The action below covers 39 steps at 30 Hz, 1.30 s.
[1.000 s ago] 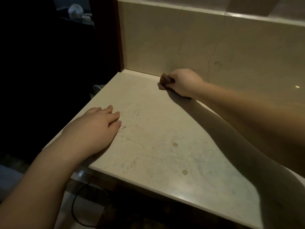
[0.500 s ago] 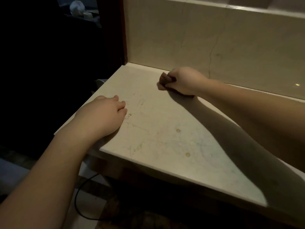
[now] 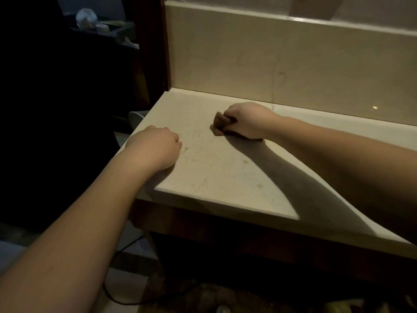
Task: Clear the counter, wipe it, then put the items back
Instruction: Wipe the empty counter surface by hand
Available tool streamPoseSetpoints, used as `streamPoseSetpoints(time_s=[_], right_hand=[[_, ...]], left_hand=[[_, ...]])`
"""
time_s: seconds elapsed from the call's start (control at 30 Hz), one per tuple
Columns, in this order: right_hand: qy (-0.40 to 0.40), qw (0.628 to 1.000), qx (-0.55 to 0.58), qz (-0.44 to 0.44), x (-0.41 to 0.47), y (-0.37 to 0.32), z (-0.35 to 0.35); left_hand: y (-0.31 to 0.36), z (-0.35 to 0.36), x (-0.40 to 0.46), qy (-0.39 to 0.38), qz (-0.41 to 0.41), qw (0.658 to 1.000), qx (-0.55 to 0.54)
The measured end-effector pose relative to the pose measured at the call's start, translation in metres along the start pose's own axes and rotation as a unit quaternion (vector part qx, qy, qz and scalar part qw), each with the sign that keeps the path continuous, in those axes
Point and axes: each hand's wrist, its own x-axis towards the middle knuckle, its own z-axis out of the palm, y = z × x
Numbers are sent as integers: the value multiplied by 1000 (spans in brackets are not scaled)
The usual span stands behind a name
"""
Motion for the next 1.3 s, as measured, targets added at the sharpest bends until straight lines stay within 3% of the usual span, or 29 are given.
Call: streamPoseSetpoints(time_s=[0.13, 0.3, 0.4, 0.6, 0.87, 1.1, 1.3], right_hand=[[-3, 1000, -20, 2, -2, -15, 0], [-66, 990, -50, -114, -64, -50, -4], [-80, 991, -62, -85, -64, -51, -9], [-29, 996, -83, 23, -16, -48, -5], [-116, 983, -119, -79, -98, -82, -14], [-43, 990, -130, -43, -55, -87, -6], [-61, 991, -75, -88, -122, -82, -6]], left_hand=[[-3, 4, 6, 9, -3, 1000, -22], [-2, 7, 13, 4, -14, 1000, -14], [-1, 2, 11, -8, -17, 1000, -11], [-2, 3, 6, 3, -14, 1000, -5], [-8, 9, 15, 4, 31, 999, 22], [-7, 12, 12, 17, 6, 1000, 7], [-9, 18, 12, 44, 19, 999, -1]])
